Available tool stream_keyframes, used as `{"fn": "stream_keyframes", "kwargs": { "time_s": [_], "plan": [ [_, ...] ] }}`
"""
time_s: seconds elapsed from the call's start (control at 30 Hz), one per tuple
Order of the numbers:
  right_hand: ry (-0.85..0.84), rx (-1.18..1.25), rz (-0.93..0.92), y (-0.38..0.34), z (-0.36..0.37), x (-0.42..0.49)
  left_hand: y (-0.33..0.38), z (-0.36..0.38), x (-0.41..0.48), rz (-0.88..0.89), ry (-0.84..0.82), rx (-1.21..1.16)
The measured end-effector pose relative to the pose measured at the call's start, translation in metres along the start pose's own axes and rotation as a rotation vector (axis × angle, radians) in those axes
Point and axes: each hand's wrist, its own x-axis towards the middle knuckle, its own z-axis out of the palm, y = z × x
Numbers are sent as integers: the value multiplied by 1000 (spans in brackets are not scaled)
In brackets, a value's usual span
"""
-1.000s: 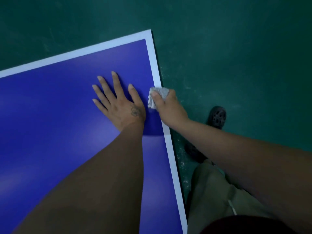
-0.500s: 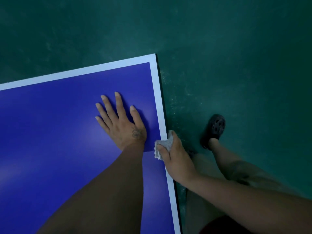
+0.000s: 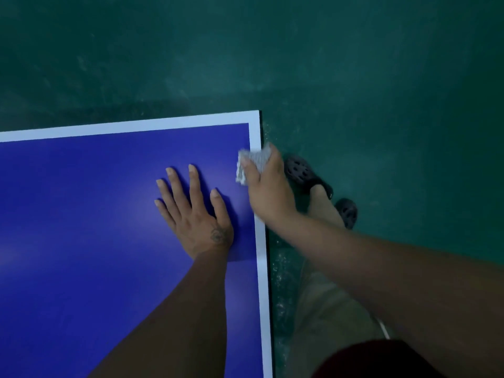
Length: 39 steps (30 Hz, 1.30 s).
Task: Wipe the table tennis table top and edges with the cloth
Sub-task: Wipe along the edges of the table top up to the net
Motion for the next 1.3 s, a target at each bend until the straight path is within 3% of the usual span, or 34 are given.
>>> {"fn": "stream_keyframes", "kwargs": {
  "time_s": [0.17,0.4,0.6,0.77,0.93,1.13,1.3],
  "plan": [
    [-73,-85,114,21,1,-48,-2,-1,-1,-14,-8,-25],
    [-116,-49,144,-48,-25,38,-5,-2,-3,-36,-36,-20],
    [-205,-203,211,-61,-56,34,-3,-7,-3,-78,-93,-18],
    [-303,-185,96,-73,-65,45,-2,-7,-5,-130,-133,16],
    [-455,-415,-2,-84,-78,80,18,1,12,-565,-17,35],
    [-758,-823,-73,-108,-82,120,32,9,65,-970,66,20],
    [-919,-1014,-115,-122,-72,135,9,11,123,-1288,110,37]
  ]
}}
